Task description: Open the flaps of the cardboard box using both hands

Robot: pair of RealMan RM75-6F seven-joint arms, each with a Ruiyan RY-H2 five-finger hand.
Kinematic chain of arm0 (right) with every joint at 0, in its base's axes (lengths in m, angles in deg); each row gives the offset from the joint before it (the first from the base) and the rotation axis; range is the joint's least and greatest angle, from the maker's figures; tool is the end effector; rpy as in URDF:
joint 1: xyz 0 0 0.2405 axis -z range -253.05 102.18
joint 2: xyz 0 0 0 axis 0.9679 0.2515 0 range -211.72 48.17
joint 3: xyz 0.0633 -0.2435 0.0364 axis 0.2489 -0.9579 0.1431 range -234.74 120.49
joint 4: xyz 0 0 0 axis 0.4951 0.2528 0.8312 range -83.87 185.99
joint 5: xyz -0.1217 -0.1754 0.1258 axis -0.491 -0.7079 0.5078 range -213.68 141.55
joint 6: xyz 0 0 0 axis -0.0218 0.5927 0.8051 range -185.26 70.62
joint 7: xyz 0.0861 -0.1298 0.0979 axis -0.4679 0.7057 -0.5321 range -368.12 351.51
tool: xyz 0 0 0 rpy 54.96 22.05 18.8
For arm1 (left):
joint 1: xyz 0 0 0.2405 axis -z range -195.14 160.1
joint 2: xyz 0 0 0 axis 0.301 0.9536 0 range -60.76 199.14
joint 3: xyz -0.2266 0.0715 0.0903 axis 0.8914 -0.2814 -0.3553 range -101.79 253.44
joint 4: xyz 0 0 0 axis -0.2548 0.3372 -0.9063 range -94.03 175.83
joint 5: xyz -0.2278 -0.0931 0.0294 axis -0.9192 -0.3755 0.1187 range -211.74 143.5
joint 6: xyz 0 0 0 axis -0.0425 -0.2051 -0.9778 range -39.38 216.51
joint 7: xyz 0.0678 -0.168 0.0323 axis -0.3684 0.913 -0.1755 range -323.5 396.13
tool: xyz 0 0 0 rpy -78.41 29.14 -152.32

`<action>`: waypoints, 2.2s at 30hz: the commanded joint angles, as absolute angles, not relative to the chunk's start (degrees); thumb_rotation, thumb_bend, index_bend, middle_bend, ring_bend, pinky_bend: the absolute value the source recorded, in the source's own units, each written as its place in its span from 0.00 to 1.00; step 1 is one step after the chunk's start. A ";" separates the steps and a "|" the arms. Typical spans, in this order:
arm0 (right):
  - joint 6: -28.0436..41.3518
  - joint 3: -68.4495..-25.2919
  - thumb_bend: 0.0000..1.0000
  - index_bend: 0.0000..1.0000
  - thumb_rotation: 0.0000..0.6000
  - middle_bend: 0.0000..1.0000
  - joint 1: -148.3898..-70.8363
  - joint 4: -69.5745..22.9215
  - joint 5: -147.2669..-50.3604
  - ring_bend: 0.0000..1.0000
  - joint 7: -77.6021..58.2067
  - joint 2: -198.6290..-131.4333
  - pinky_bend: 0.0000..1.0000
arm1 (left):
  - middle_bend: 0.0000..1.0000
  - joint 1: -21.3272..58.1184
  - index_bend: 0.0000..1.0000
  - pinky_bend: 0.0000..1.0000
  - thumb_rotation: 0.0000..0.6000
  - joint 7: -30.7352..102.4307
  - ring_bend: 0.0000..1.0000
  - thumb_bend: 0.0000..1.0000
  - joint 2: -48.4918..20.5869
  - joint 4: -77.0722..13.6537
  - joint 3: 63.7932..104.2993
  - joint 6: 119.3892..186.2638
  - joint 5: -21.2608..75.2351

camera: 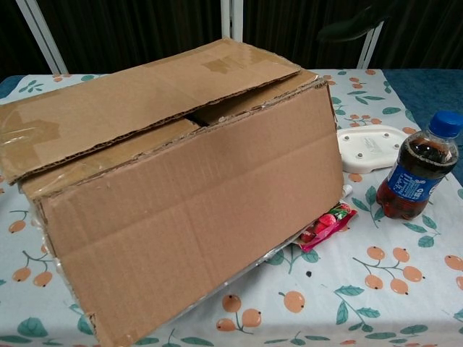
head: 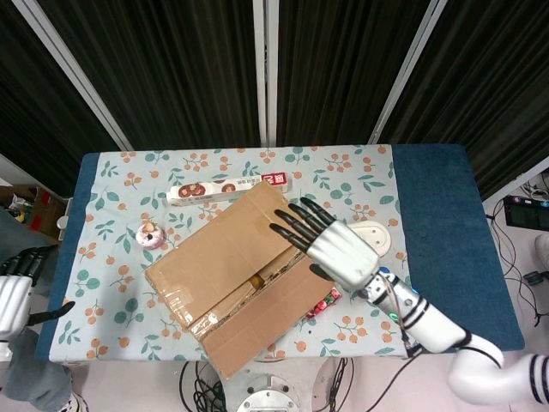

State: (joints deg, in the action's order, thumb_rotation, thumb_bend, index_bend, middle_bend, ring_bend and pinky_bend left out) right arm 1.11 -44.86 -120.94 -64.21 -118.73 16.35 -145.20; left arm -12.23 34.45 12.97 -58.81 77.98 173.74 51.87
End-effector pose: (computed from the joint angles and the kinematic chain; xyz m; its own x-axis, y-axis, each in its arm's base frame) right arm -0.0094 -0.3233 0.0467 0.5257 0.0606 0.8485 -0.5568 -0.7296 0.3971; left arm -0.3073 0.2219 0.1525 0.4346 0.0090 0.9006 0.9005 -0.0211 -0.4344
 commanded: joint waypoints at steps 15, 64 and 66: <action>0.47 -42.86 0.00 0.00 1.00 0.00 -129.16 -56.07 -105.21 0.00 31.62 -162.73 0.00 | 0.19 -12.70 0.15 0.23 0.85 39.00 0.15 0.07 13.10 -55.05 78.34 173.75 50.96; 2.59 -33.40 0.04 0.00 1.00 0.00 -143.68 -40.09 -94.27 0.00 42.84 -177.29 0.00 | 0.19 -14.05 0.15 0.23 0.85 45.57 0.15 0.07 14.31 -50.46 79.19 174.83 49.83; 2.58 -32.81 0.03 0.00 1.00 0.00 -145.15 -38.46 -93.75 0.00 43.66 -178.31 0.00 | 0.19 -14.12 0.15 0.23 0.85 45.76 0.15 0.07 14.38 -50.27 79.21 174.83 49.72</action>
